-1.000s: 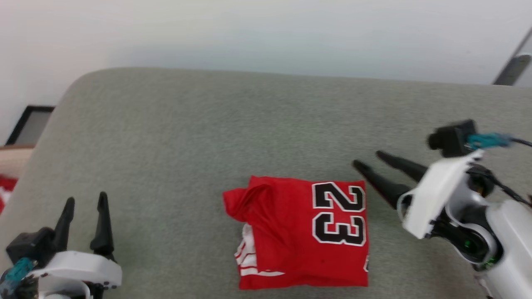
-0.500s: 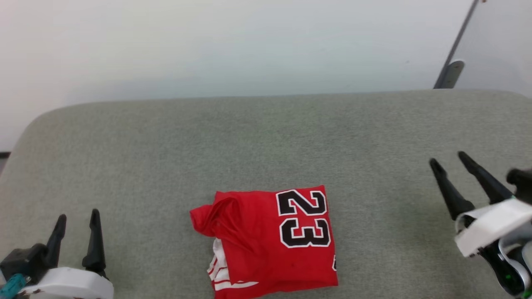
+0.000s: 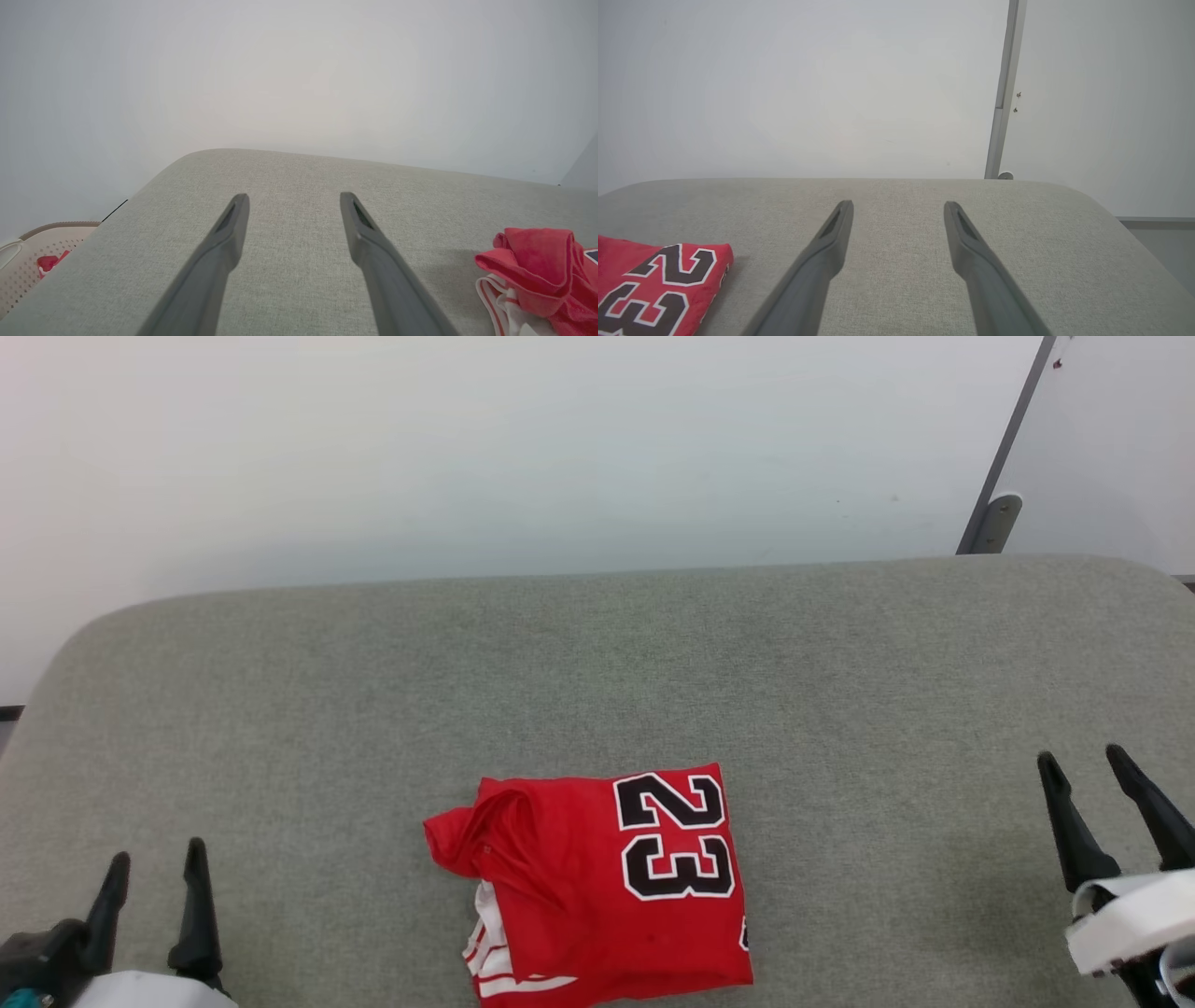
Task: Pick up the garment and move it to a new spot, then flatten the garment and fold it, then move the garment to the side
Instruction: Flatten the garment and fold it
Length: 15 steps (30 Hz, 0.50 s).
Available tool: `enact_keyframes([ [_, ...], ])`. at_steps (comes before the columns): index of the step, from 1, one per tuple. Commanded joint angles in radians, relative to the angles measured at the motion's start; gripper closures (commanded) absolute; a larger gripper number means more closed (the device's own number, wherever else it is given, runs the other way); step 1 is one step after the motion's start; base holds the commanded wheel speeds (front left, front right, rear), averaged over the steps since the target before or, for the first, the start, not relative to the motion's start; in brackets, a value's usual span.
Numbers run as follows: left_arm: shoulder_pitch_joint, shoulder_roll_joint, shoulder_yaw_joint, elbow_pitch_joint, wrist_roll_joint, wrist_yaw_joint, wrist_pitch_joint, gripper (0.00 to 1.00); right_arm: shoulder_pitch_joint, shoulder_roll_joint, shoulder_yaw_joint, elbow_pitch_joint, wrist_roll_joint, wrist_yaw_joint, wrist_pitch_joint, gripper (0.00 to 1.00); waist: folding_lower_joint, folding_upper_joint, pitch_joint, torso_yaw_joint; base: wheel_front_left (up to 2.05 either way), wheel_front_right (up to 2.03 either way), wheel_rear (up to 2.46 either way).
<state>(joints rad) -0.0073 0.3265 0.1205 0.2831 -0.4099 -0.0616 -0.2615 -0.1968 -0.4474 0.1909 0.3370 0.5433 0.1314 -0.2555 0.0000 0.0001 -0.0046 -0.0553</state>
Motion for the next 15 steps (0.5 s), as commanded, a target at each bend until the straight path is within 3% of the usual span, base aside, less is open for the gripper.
enact_keyframes([
  [1, 0.012, -0.004, 0.009, -0.006, 0.004, 0.001, -0.004, 0.0, 0.025, 0.005, -0.024, -0.007, -0.016, -0.002, -0.006, 0.0, 0.0, -0.0001, -0.002, 0.003, 0.0, 0.0, 0.0],
  [15, 0.03, -0.014, 0.026, -0.024, 0.023, -0.009, -0.004, 0.0, 0.108, 0.05, -0.092, -0.064, -0.071, -0.002, -0.009, 0.0, 0.0, -0.0001, -0.003, -0.002, 0.0, 0.0, 0.0],
])
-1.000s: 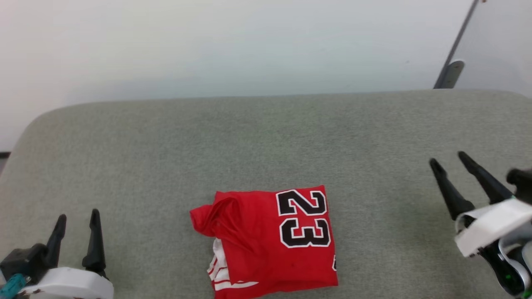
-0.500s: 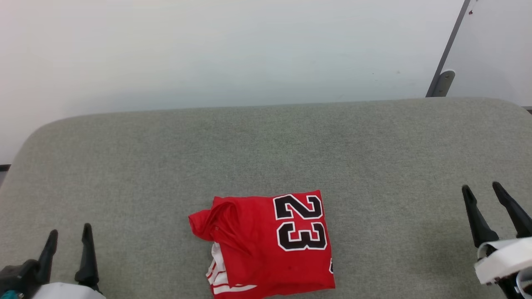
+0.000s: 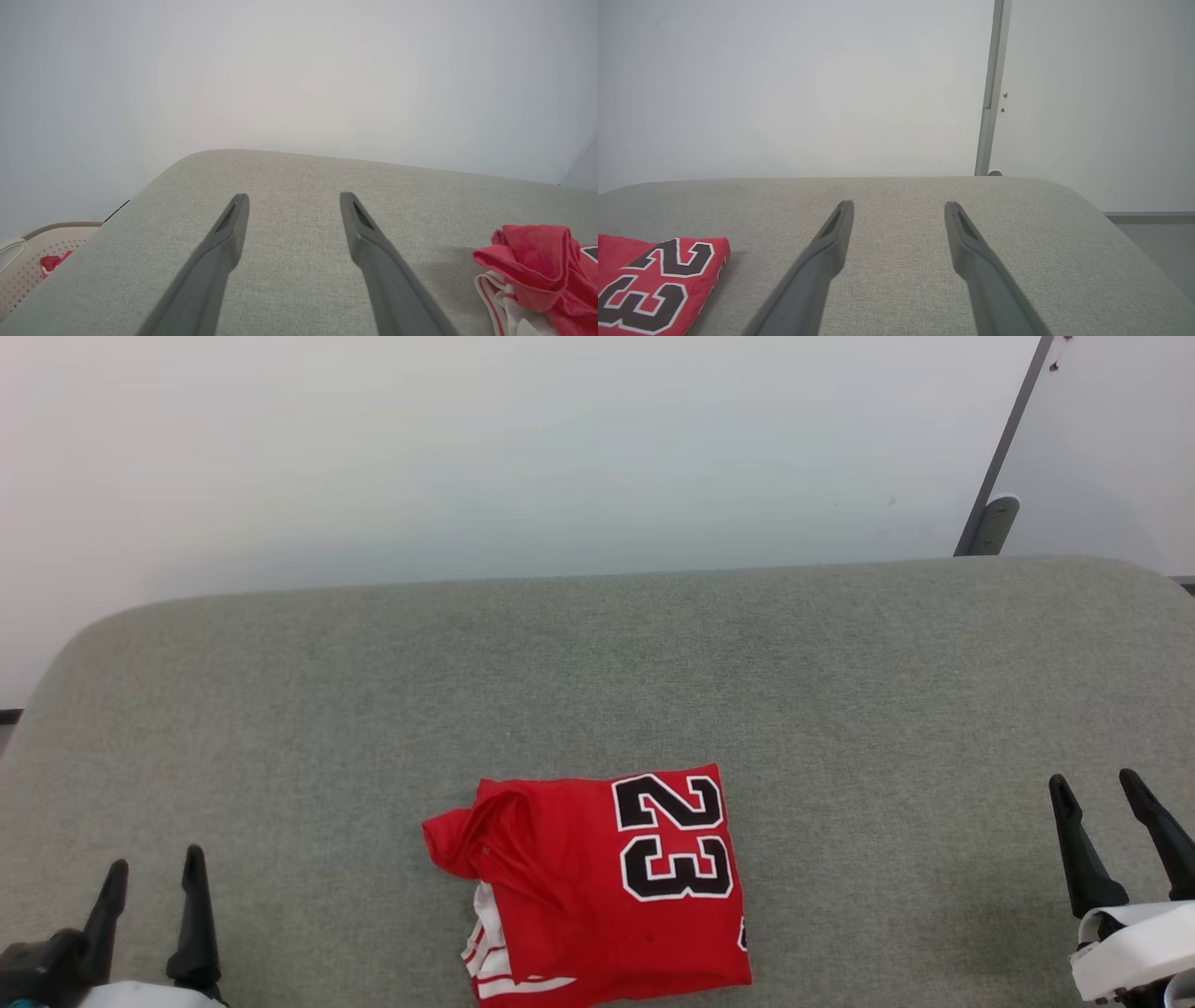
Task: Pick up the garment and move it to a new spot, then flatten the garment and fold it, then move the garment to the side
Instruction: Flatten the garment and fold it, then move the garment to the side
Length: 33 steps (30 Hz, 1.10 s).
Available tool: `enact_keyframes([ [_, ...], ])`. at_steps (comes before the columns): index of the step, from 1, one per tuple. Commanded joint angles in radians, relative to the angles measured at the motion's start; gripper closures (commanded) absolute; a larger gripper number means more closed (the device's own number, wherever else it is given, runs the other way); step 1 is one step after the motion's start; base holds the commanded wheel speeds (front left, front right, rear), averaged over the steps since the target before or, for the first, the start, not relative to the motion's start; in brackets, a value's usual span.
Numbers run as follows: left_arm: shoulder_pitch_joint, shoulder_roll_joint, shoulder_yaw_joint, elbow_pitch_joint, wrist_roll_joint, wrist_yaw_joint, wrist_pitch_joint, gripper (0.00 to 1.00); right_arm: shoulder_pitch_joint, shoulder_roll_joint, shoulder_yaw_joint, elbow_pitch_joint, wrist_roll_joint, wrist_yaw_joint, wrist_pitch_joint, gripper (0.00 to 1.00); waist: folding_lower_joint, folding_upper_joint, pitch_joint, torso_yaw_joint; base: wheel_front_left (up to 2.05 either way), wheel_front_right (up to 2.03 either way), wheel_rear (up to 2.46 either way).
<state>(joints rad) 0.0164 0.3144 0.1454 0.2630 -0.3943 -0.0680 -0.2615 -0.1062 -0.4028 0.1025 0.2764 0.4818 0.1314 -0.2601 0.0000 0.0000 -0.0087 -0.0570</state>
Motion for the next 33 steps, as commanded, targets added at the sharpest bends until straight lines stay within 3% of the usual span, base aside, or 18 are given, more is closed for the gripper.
enact_keyframes([
  [1, 0.007, -0.003, 0.001, -0.004, 0.009, -0.004, -0.004, 0.0, 0.019, 0.008, -0.004, -0.006, -0.011, -0.002, -0.005, 0.0, 0.0, 0.0, 0.001, 0.0, 0.0, 0.0, 0.0],
  [13, 0.003, -0.005, -0.004, 0.0, 0.011, -0.015, -0.004, 0.0, 0.03, 0.016, -0.015, -0.018, -0.018, -0.002, 0.003, 0.0, 0.0, 0.0, 0.004, 0.008, 0.0, 0.0, 0.0],
  [19, -0.011, -0.006, -0.004, 0.002, 0.014, -0.012, -0.004, 0.0, 0.032, 0.024, 0.009, -0.034, -0.008, -0.002, 0.043, 0.0, 0.0, 0.0, 0.014, 0.043, 0.0, 0.0, 0.0],
  [33, -0.039, -0.022, -0.021, 0.012, 0.015, -0.02, -0.004, 0.0, -0.073, 0.003, 0.274, -0.077, 0.157, -0.002, 0.282, 0.0, 0.0, 0.0, 0.078, 0.193, 0.0, 0.0, 0.0],
])
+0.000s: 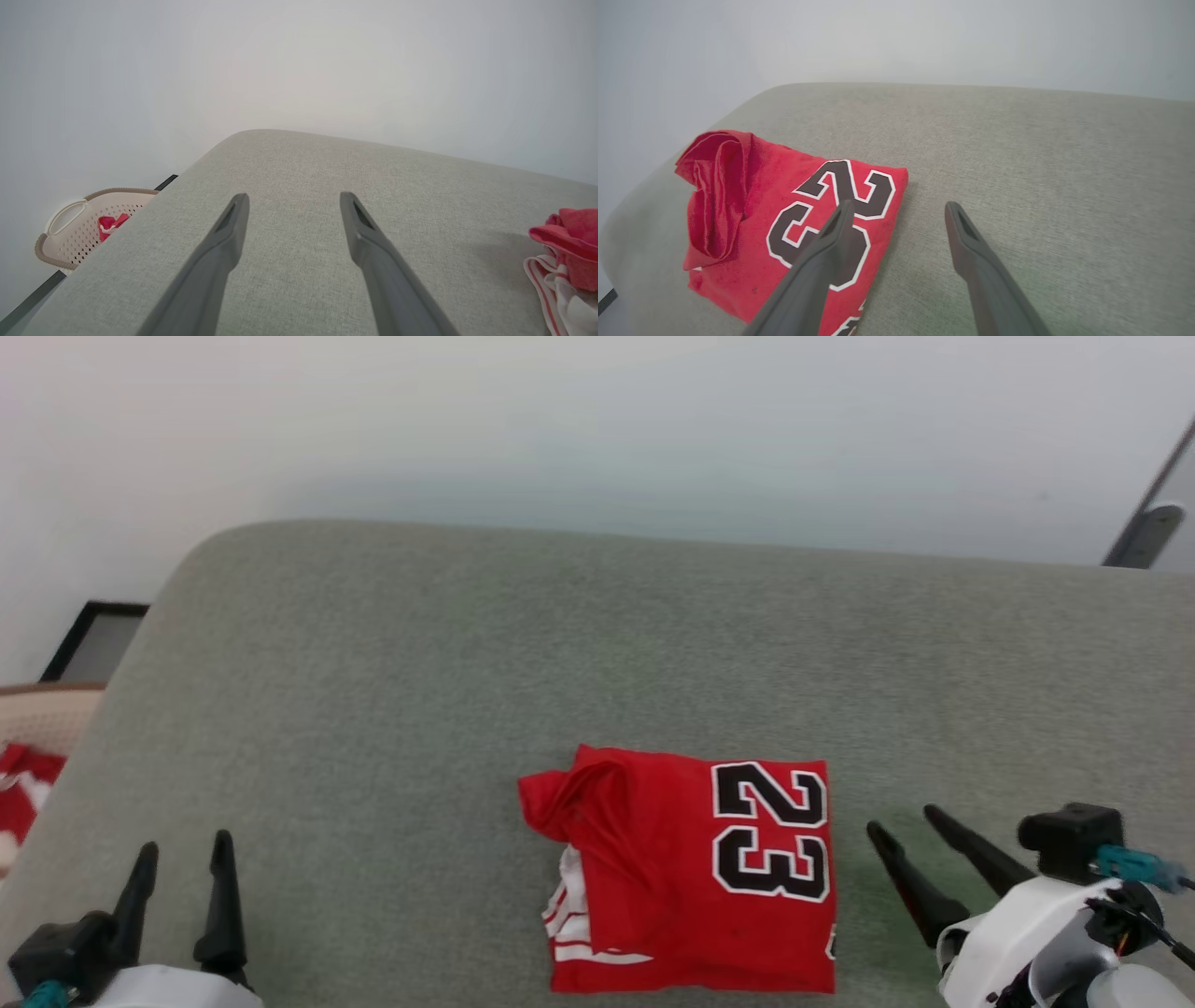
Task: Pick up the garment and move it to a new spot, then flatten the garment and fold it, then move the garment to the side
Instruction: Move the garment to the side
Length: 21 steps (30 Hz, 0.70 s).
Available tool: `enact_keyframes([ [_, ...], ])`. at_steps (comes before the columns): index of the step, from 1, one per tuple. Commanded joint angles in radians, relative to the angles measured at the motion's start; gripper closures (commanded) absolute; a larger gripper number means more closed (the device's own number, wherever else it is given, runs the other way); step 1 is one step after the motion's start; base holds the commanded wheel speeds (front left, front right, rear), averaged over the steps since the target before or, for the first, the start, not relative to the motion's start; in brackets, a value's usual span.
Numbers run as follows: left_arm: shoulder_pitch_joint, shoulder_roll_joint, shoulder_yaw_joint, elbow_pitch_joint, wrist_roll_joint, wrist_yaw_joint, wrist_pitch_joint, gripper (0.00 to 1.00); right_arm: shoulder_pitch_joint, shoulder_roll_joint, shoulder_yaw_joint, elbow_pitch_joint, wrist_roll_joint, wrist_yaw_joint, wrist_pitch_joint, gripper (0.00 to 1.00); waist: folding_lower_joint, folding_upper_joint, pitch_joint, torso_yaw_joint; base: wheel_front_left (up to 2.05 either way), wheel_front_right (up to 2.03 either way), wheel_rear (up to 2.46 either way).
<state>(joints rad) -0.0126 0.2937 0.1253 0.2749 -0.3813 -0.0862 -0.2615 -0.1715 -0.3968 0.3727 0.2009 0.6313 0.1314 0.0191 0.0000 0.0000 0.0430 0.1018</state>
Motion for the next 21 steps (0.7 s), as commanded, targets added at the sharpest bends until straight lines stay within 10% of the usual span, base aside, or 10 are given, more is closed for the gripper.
enact_keyframes([
  [1, -0.012, -0.003, -0.003, 0.003, 0.003, -0.002, -0.004, 0.0, -0.015, -0.009, 0.018, 0.001, 0.019, -0.002, 0.026, 0.0, 0.0, 0.0, 0.031, 0.043, 0.0, 0.0, 0.0],
  [21, -0.069, -0.063, -0.01, 0.038, 0.027, -0.028, -0.004, 0.0, -0.105, 0.005, 0.022, 0.145, 0.132, -0.002, 0.483, 0.0, 0.0, 0.0, 0.111, 0.154, 0.0, 0.0, 0.0],
])
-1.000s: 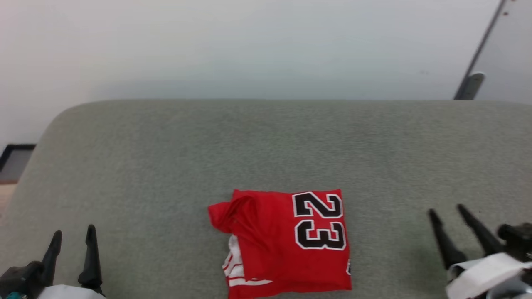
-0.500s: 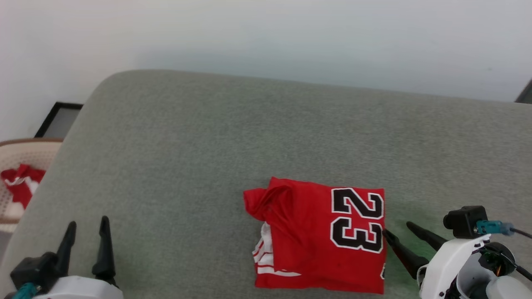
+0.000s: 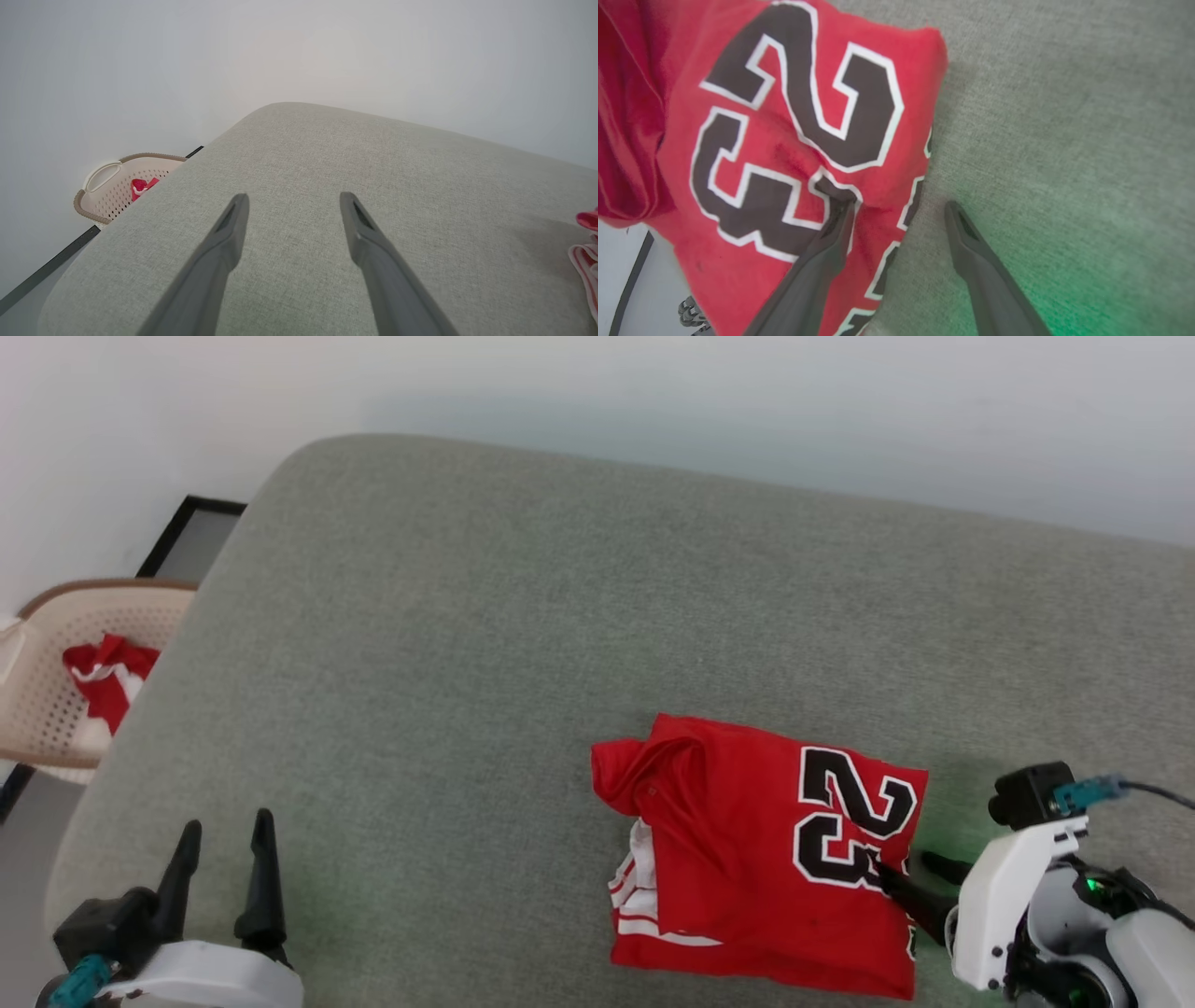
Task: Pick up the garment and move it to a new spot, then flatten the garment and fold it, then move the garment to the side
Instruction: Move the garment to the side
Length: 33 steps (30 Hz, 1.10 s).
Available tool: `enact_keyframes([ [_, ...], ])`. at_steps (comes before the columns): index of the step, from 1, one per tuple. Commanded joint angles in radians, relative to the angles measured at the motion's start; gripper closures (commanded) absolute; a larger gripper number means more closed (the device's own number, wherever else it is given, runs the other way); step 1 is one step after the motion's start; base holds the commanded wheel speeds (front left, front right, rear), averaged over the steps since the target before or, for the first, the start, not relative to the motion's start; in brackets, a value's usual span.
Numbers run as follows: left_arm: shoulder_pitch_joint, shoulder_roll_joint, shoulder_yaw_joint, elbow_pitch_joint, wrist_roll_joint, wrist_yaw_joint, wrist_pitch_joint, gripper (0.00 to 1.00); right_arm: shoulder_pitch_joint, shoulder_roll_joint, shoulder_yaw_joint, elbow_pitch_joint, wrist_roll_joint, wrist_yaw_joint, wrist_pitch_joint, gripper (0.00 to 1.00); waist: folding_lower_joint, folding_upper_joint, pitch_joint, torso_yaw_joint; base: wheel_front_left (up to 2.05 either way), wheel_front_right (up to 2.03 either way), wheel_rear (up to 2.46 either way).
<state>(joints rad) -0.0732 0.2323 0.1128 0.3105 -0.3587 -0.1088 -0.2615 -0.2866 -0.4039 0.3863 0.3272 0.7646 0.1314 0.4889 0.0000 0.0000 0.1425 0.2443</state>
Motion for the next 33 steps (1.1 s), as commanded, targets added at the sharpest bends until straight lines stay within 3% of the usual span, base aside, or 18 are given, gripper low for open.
enact_keyframes([
  [1, -0.01, -0.003, 0.004, 0.004, 0.006, -0.006, -0.004, 0.0, 0.006, 0.019, 0.007, 0.029, -0.001, -0.002, 0.031, 0.0, 0.0, 0.0, 0.014, 0.014, 0.0, 0.0, 0.0],
  [3, -0.014, -0.008, 0.006, 0.007, 0.009, -0.009, -0.004, 0.0, 0.002, 0.032, 0.015, 0.041, -0.003, -0.002, 0.065, 0.0, 0.0, 0.0, 0.017, 0.018, 0.0, 0.0, 0.0],
  [5, -0.017, -0.011, 0.009, 0.011, 0.013, -0.01, -0.004, 0.0, 0.0, 0.036, 0.017, 0.042, -0.011, -0.002, 0.083, 1.0, 0.0, 0.0, 0.019, 0.022, 0.0, 0.0, 0.0],
  [19, -0.032, -0.022, 0.022, 0.005, 0.038, -0.017, -0.004, 0.0, -0.027, -0.007, -0.094, -0.072, -0.091, -0.002, 0.106, 1.0, 0.0, 0.0, 0.022, -0.014, 0.0, 0.0, 0.0],
  [33, -0.124, -0.011, -0.048, 0.008, 0.065, -0.021, -0.004, 0.0, -0.094, -0.159, -0.187, -0.196, -0.18, -0.002, 0.169, 1.0, 0.0, 0.0, 0.054, -0.102, 0.0, 0.0, 0.0],
])
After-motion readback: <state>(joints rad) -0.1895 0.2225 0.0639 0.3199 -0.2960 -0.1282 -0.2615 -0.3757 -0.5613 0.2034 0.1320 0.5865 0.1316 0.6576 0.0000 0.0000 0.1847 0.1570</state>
